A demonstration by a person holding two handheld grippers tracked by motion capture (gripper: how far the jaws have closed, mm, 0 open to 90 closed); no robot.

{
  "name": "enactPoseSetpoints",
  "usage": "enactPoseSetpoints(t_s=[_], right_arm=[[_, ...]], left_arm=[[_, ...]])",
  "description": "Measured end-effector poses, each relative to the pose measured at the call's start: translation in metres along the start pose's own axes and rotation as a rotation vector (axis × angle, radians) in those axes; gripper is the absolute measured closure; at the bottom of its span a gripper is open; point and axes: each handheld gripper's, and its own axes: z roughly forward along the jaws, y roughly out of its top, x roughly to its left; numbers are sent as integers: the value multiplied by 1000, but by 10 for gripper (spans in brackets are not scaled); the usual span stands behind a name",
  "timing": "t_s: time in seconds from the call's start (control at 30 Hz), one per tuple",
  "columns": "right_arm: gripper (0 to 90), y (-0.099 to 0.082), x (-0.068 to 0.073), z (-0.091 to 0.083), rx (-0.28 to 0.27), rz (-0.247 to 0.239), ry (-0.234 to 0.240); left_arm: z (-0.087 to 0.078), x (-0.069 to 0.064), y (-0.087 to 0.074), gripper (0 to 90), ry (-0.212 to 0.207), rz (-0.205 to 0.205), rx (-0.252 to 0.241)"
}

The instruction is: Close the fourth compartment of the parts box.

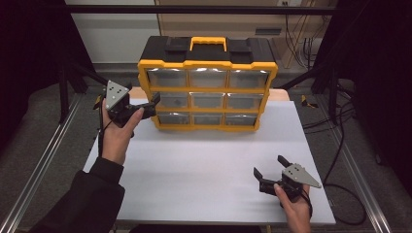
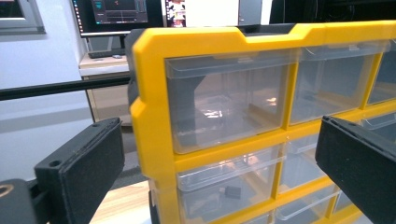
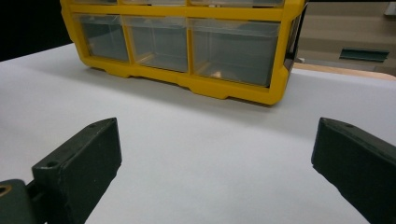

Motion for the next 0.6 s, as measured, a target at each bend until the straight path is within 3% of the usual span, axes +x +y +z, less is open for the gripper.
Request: enactPoseSetpoints(t_s=[0.1,0.6], right_arm=[[18,0,0,0,0,0,-4],[19,0,1,1,4,-2,-4]], left_arm=[[-2,5,1,7,0,-17,-5],[-17,29,8,6,28,-21,-21]])
